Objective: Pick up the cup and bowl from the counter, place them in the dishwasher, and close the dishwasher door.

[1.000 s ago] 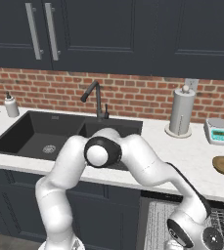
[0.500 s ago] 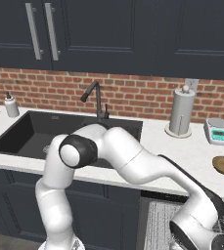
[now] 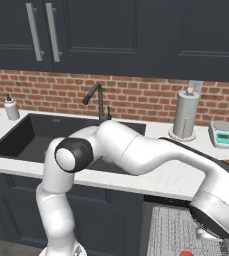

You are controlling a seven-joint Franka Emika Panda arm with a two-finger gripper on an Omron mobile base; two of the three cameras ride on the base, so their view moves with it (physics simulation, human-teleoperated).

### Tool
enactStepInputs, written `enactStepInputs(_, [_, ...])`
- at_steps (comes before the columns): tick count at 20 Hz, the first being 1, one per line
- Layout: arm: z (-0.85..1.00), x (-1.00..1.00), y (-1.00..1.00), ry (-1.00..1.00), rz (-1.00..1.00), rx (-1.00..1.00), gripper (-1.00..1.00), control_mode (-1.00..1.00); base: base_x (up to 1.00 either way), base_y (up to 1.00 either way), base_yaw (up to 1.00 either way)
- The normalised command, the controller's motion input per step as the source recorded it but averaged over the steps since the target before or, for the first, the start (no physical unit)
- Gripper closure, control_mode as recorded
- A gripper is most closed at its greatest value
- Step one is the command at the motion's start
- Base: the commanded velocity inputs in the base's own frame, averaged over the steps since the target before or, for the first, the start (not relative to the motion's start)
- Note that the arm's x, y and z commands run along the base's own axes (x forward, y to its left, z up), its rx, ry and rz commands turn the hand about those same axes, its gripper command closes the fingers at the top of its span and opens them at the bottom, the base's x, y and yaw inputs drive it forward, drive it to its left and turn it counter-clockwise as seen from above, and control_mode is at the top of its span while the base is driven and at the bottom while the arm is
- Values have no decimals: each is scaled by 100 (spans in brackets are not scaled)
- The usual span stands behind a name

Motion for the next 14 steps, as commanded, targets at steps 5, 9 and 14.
enactStepInputs(5, [64,69,-41,2,0,-11,-100,-100,0,0,0])
enactStepInputs(9, [2,100,-18,7,0,-8,-100,-100,0,0,0])
enactStepInputs(14, [-24,100,-4,5,0,-7,-100,-100,0,0,0])
